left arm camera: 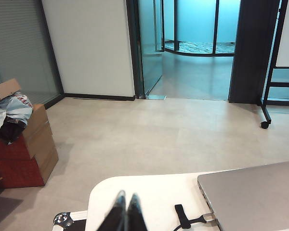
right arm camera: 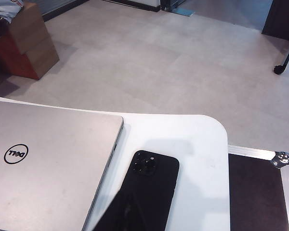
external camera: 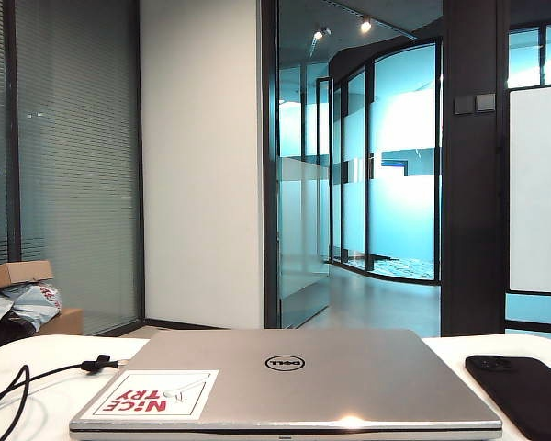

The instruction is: Pick up the charging cable and the phone, plug the charging cable into the charging port on the phone, and finally place them back on the table.

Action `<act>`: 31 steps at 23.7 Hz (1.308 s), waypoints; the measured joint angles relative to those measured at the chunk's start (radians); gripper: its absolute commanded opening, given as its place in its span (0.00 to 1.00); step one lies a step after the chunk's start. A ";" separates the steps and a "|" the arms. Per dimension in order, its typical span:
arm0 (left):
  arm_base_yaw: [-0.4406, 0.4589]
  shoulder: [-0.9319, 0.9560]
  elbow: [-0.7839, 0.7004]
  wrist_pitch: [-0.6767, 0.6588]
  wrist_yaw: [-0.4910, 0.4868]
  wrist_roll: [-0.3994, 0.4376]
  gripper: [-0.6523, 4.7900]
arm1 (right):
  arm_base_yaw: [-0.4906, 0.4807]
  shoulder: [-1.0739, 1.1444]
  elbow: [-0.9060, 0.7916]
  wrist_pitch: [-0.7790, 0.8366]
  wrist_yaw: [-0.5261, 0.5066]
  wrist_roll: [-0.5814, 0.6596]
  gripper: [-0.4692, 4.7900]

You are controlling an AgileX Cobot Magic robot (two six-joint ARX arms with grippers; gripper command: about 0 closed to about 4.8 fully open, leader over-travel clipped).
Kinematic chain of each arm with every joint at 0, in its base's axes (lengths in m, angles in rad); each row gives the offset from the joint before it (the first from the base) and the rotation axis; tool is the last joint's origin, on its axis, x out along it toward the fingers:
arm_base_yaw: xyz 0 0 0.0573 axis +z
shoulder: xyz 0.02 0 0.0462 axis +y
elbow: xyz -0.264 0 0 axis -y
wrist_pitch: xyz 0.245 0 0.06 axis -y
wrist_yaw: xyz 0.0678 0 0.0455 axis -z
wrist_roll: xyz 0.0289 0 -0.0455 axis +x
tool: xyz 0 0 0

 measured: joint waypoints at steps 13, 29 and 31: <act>0.000 0.000 0.000 0.000 0.000 0.000 0.11 | 0.002 -0.181 -0.147 0.183 0.285 0.000 0.08; 0.000 0.000 0.000 0.000 -0.001 0.000 0.11 | 0.003 -0.407 -0.361 0.335 0.278 0.000 0.08; 0.000 0.000 0.000 0.000 -0.001 0.000 0.11 | 0.003 -0.407 -0.361 0.341 0.276 0.000 0.08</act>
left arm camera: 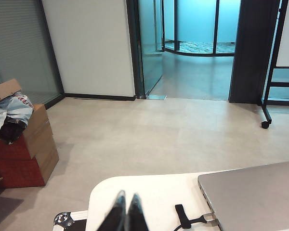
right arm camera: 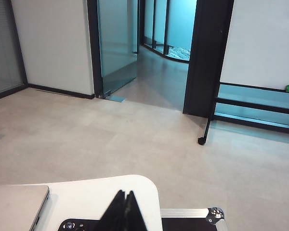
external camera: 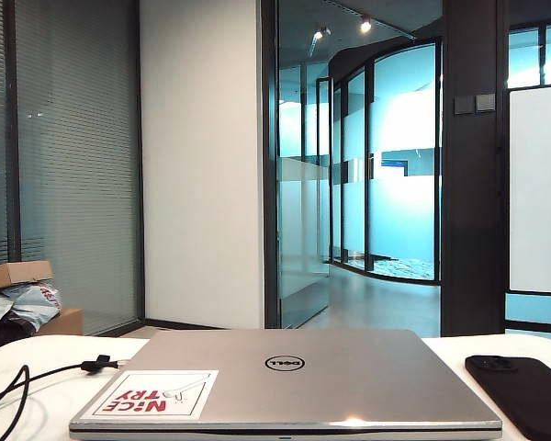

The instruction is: Pick up the charging cable and the phone, plug the charging cable into the charging port on the phone, and finally place them back on the table.

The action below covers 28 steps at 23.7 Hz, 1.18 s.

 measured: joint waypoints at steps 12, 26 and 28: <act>0.000 0.000 0.000 0.000 0.000 0.000 0.11 | 0.000 0.000 0.000 0.001 -0.016 0.074 0.08; 0.000 0.000 0.000 0.000 0.000 0.000 0.11 | -0.003 0.000 0.000 -0.005 -0.016 0.074 0.08; 0.000 0.000 0.000 0.000 0.000 0.000 0.11 | -0.003 0.000 0.000 -0.005 -0.016 0.074 0.08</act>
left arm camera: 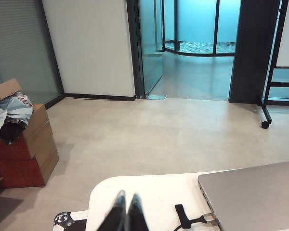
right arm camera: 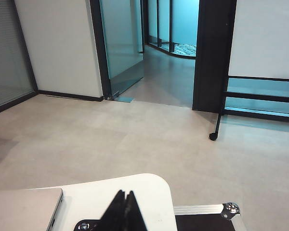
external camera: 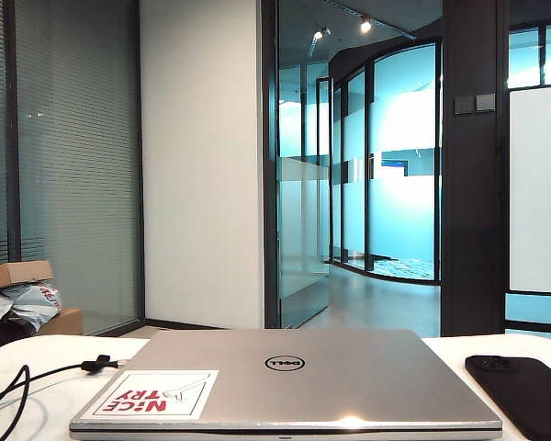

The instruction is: Pick up the charging cable and the phone, plug the charging cable into the charging port on the phone, and finally place them back on the table.

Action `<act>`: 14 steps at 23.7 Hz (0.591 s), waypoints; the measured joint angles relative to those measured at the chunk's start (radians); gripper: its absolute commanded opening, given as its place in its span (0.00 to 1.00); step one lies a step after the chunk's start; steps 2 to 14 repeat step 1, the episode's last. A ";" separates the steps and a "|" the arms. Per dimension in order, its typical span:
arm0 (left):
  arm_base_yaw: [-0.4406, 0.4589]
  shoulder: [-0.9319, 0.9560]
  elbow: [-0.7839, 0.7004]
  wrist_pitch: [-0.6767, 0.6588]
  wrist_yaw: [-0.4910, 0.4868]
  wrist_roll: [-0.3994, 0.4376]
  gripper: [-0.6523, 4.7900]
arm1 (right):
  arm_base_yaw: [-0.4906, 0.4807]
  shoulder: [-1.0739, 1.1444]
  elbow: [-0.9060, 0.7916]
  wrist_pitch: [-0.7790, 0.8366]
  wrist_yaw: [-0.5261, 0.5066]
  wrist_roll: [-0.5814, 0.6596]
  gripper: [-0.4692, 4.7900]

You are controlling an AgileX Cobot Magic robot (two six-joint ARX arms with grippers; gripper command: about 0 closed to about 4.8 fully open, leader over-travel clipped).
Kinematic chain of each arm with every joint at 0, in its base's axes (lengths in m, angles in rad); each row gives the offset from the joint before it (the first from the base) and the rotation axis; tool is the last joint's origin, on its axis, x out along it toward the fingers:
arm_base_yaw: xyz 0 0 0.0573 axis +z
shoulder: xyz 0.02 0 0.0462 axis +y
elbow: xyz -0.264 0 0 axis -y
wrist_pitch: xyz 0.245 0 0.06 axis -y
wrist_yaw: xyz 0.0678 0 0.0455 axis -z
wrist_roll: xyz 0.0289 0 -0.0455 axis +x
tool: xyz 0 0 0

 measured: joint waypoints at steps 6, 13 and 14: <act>0.000 0.000 0.000 0.000 0.000 0.000 0.11 | 0.000 0.000 0.000 0.000 0.000 0.000 0.08; 0.000 0.000 0.000 0.000 0.000 0.000 0.11 | 0.000 0.000 0.000 0.000 0.000 0.000 0.08; 0.000 0.000 0.000 0.000 0.000 0.000 0.11 | 0.000 0.000 0.000 0.000 0.000 0.000 0.08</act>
